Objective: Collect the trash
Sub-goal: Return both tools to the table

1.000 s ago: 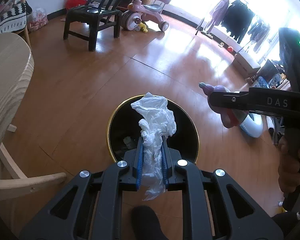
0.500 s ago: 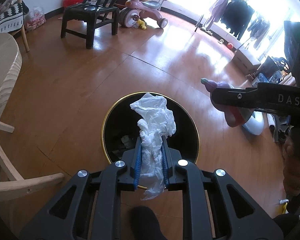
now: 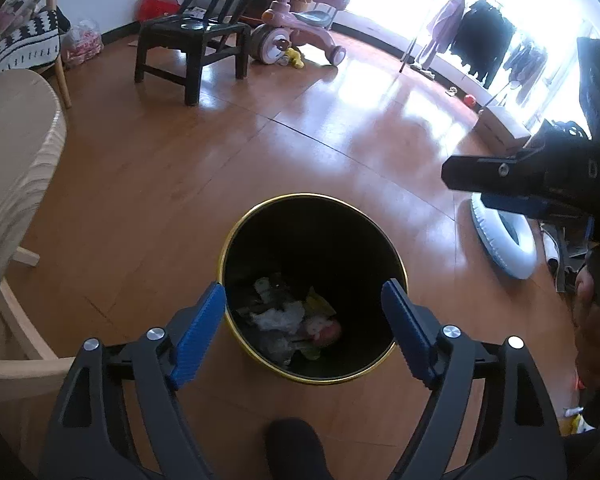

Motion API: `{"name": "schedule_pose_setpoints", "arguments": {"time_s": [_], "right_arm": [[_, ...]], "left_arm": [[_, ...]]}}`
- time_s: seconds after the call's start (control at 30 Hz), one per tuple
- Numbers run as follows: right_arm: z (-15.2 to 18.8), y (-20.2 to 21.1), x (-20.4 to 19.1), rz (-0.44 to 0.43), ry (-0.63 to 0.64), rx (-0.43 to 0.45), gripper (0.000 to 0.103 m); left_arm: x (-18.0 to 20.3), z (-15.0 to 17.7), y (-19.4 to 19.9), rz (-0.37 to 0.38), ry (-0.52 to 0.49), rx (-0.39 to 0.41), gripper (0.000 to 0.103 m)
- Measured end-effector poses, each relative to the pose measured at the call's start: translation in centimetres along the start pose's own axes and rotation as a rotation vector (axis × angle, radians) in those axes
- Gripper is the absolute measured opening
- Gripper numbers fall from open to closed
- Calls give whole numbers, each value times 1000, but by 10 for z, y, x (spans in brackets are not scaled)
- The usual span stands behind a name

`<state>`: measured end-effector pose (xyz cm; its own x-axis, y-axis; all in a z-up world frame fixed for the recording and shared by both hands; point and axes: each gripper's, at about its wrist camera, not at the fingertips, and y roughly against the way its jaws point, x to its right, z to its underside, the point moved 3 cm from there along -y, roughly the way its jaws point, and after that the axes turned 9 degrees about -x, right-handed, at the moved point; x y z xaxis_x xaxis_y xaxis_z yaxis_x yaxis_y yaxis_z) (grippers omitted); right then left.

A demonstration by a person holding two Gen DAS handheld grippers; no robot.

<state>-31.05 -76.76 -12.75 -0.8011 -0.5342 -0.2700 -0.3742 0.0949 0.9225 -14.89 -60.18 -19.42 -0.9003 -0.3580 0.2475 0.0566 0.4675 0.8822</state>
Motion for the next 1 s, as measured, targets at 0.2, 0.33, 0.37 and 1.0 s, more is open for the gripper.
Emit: {"name": "schedule_pose_setpoints", "arguments": {"time_s": [0.2, 0.33, 0.37, 1.0], "right_arm": [[2, 8, -32, 4, 44, 23, 85], [3, 20, -73, 20, 125, 70, 91], [4, 23, -86, 20, 146, 85, 92], [84, 22, -401, -206, 607, 109, 94]], "left_arm": [[-14, 4, 28, -35, 4, 30, 87], [-35, 11, 68, -78, 22, 91, 92], [-43, 14, 80, -93, 29, 103, 92], [-267, 162, 309, -520, 378, 272, 93]]}}
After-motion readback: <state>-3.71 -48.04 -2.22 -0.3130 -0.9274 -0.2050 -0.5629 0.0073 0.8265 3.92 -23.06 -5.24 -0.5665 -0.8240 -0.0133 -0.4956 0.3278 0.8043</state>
